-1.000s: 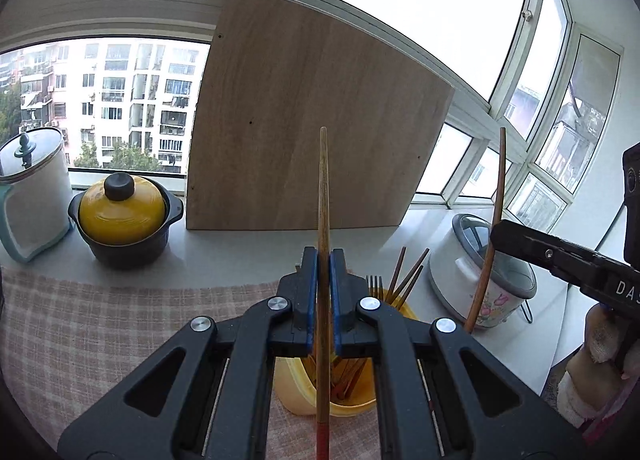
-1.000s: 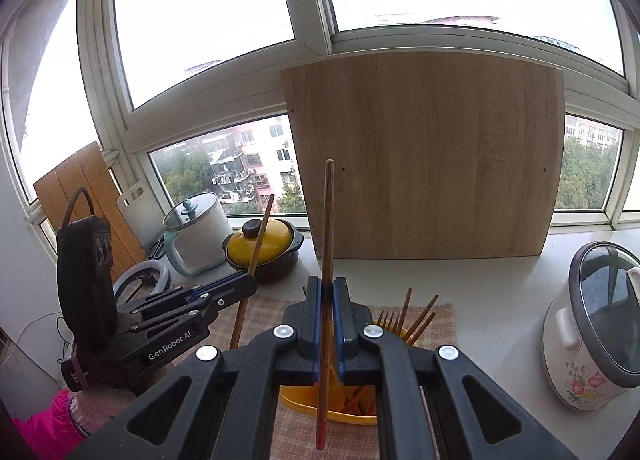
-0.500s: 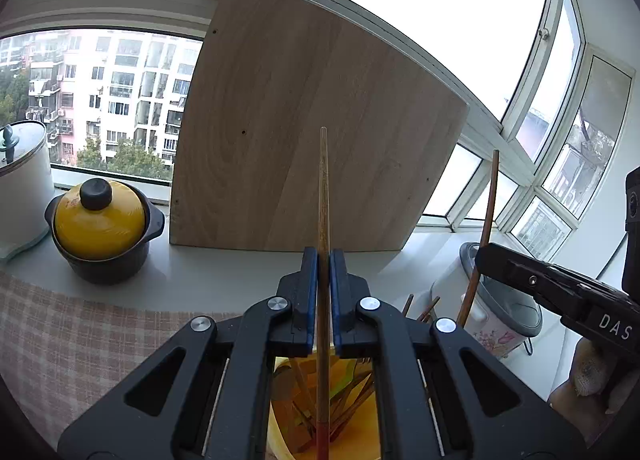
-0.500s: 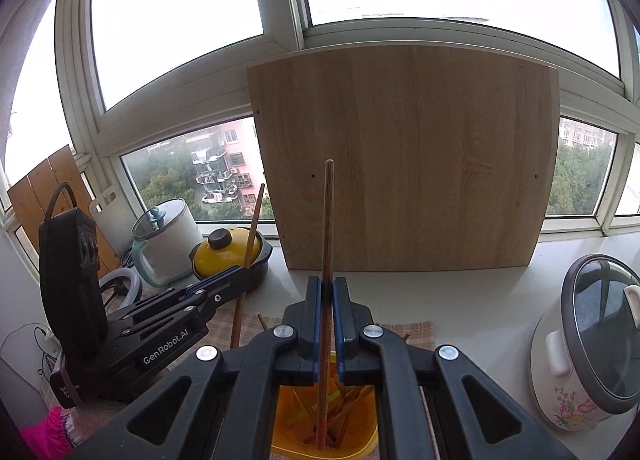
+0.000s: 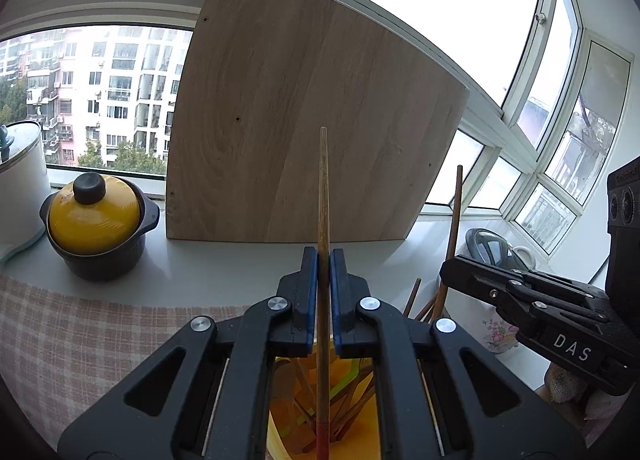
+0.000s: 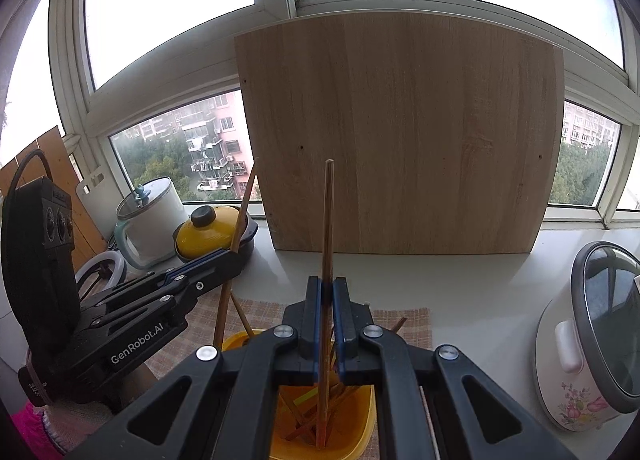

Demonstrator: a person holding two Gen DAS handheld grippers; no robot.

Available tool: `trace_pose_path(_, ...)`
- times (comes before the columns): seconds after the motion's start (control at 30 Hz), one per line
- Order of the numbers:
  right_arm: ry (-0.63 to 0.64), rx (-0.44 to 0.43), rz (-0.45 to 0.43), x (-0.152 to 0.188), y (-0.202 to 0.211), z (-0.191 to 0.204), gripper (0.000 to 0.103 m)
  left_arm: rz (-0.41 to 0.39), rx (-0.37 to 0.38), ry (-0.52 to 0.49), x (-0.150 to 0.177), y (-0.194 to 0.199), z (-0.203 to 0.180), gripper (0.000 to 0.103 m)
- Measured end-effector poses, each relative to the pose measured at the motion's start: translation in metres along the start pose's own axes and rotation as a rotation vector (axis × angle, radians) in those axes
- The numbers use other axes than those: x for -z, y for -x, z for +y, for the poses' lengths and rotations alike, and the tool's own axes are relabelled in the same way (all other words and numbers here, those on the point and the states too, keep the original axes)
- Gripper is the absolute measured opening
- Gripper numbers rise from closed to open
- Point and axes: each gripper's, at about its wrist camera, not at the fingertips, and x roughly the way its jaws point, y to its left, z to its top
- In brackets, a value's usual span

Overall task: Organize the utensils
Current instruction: 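Carry the chopstick with the right gripper into the container while the left gripper inserts its chopstick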

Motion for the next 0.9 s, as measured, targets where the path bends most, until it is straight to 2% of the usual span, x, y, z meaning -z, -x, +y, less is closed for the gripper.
trace_pose_path(0.6, -0.020, -0.012, 0.068, 0.031, -0.002, -0.004, 0.003, 0.061, 0.025, -0.031, 0.027, 0.020, -0.001, 0.004)
trace_pose_path(0.9, -0.062, -0.049, 0.117, 0.052, 0.003, -0.011, 0.003, 0.110, 0.028, -0.059, 0.043, 0.028, -0.004, 0.004)
